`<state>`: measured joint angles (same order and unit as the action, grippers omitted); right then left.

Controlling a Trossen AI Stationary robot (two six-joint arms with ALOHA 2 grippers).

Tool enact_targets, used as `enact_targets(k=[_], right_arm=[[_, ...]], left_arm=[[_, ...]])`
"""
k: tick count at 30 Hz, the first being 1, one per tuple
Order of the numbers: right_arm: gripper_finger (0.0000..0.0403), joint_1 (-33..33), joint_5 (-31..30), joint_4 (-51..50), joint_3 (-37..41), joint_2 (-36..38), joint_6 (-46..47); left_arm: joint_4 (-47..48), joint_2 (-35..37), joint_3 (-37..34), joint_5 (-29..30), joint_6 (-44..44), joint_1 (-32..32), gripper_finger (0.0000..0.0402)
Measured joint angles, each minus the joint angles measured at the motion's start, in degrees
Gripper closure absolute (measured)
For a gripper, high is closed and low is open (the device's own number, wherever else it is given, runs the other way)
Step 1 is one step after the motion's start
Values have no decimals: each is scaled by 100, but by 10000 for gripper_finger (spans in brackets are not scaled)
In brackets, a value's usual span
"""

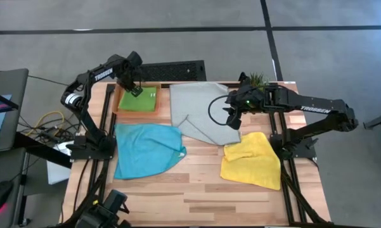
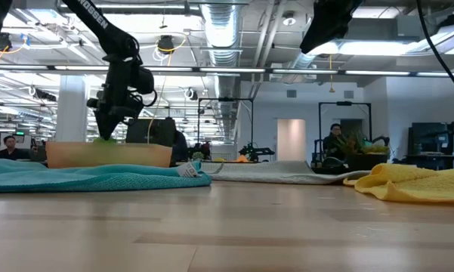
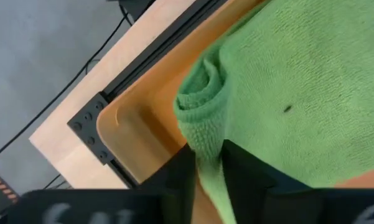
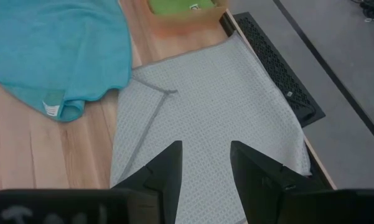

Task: Fold microfiber towels
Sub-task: Put the green microfiber towel into the orange bin, then fold the blue microfiber towel

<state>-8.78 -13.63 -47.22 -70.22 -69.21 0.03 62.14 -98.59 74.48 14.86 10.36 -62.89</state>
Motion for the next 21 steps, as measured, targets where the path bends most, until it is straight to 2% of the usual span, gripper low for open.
enact_targets(k=[7, 10, 14, 15, 18, 21], right_arm=[[244, 0, 0, -4, 0, 0, -2], [244, 2, 0, -38, 6, 82, -37], [244, 47, -2, -82, 4, 403, -50], [244, 108, -5, -87, 4, 484, -90], [244, 343, 2, -207, -2, 670, -409], [244, 634, 6, -306, 0, 728, -656]], left_arm=[[42, 2, 0, -25, -25, 0, 245], [149, 137, 58, -428, -128, 24, 236], [217, 860, 224, -1349, -317, 334, 237], [255, 1093, 228, -1430, -413, 471, 237], [347, 1861, 227, -1390, -890, 984, 237], [465, 2606, 229, -1137, -1529, 1758, 238]])
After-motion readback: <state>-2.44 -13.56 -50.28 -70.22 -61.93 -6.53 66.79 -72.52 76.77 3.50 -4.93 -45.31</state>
